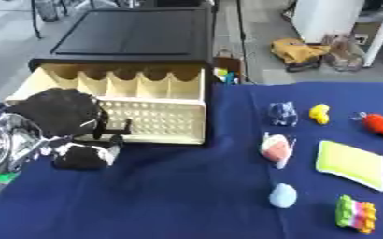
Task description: Pick up objects from table and place into drawer.
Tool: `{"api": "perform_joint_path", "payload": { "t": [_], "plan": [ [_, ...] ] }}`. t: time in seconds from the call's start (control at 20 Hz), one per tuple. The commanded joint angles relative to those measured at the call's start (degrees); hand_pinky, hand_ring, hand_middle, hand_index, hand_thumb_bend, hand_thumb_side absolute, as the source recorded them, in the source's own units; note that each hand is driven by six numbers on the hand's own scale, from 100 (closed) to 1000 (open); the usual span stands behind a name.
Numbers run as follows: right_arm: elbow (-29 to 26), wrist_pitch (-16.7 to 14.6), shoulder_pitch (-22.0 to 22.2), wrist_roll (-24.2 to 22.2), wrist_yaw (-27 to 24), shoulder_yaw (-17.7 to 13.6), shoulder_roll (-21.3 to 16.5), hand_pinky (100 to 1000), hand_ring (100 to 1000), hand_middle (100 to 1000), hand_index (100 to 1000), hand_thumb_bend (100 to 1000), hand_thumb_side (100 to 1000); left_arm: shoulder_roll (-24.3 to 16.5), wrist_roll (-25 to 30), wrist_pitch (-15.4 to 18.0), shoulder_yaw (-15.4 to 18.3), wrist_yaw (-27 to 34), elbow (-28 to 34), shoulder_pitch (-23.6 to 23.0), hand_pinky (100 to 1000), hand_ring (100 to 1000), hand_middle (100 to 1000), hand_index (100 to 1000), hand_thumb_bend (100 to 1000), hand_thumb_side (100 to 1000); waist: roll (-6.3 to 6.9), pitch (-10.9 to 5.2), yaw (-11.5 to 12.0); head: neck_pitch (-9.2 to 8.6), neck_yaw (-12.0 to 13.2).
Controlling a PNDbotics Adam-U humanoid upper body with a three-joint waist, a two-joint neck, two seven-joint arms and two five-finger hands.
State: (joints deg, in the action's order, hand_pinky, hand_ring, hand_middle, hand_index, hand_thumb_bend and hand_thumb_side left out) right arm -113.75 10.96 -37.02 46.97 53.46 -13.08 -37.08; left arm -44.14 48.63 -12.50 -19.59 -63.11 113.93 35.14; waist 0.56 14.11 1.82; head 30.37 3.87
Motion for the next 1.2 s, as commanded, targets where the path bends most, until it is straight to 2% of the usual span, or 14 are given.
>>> {"api": "perform_joint_path", "payload": {
  "t": [0.05, 1.2],
  "plan": [
    [-0.84, 0.43, -0.50, 0.44, 0.38, -0.59, -1.08, 579, 644, 615, 678, 100, 1000, -1.65, -0.20, -0.01, 0.14, 0.72, 0.66, -0.07, 100, 100, 100, 514, 100, 825, -0.15, -1.09, 0.05, -0.38, 0.21],
    [-0.84, 0.78, -0.32, 0.56, 0.64, -0.70, -1.00, 579, 645, 615, 678, 100, 1000, -1.87, -3.13, 1.04, 0.65, 2.01, 0.66, -1.02, 100, 100, 100, 497, 100, 832, -0.04, -1.23, 0.24, -0.35, 0.15]
  ]
}}
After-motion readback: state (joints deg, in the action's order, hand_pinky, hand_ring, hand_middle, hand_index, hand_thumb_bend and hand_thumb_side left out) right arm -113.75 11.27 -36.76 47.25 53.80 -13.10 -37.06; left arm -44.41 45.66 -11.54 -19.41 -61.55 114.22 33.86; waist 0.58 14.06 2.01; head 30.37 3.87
